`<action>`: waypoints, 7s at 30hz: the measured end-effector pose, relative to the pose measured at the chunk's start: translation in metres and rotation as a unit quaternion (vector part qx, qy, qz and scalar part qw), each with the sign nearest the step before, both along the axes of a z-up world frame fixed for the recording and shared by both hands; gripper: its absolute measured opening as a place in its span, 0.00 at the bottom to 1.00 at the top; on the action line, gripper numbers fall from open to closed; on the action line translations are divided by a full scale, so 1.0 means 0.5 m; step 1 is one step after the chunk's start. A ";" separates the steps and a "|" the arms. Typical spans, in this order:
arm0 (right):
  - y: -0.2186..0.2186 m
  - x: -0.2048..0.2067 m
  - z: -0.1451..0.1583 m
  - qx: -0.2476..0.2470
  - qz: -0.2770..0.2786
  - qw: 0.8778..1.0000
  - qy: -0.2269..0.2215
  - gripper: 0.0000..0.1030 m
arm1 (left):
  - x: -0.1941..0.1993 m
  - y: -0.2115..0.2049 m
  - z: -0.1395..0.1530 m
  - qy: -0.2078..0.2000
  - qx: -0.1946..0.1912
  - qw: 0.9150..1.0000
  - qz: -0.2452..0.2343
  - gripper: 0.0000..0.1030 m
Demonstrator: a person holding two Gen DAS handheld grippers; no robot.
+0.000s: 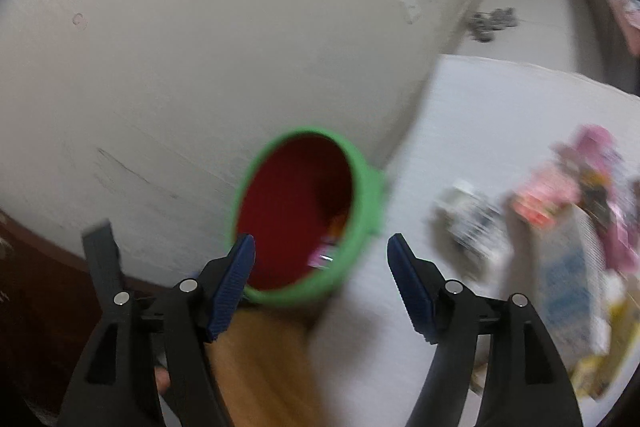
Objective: Collect trash
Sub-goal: 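Drop the yellow wrapper into the bin while the right tool drops the orange bag, then grasp the white milk carton with the left tool while the right tool grasps the yellow tube box, then carry the milk carton into the bin and release while the right tool drops the yellow box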
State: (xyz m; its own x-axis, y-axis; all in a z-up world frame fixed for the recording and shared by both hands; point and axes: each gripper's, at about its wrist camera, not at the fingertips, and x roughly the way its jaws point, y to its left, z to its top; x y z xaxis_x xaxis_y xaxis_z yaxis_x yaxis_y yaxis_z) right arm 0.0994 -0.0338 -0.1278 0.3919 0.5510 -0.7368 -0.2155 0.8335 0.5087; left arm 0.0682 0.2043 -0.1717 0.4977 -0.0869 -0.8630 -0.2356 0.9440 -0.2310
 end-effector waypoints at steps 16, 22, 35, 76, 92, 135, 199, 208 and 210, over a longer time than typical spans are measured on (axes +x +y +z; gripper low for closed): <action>-0.350 -0.161 -0.160 -0.178 -0.140 0.973 0.044 0.75 | -0.028 -0.257 0.001 0.032 -0.043 0.992 -0.115 0.62; -0.336 -0.156 -0.218 -0.157 -0.101 0.981 0.050 0.39 | 0.005 -0.393 0.043 0.013 -0.047 0.984 -0.170 0.71; -0.451 -0.289 -0.195 -0.029 -0.143 0.984 0.101 0.37 | 0.092 -0.543 -0.047 0.102 -0.060 0.972 -0.202 0.79; -0.385 -0.303 -0.235 -0.325 -0.131 0.935 0.047 0.65 | -0.039 -0.503 0.063 -0.020 0.015 0.980 -0.197 0.58; -0.376 -0.306 -0.222 -0.346 -0.127 0.929 0.017 0.36 | -0.053 -0.487 0.067 -0.026 0.009 0.979 -0.201 0.58; -0.212 -0.199 -0.009 -0.198 -0.088 0.974 -0.063 0.29 | -0.060 -0.255 0.072 -0.056 0.039 0.992 -0.108 0.58; 0.212 0.136 -0.041 -0.033 0.072 0.997 -0.003 0.32 | 0.063 0.053 -0.022 0.007 0.061 0.998 -0.001 0.58; 0.190 0.153 -0.027 -0.004 0.042 0.999 -0.015 0.52 | 0.074 0.054 -0.026 0.004 0.060 0.998 0.003 0.78; 0.179 0.150 -0.020 -0.002 0.037 0.999 -0.020 0.52 | 0.076 0.051 -0.026 0.007 0.061 0.998 0.001 0.78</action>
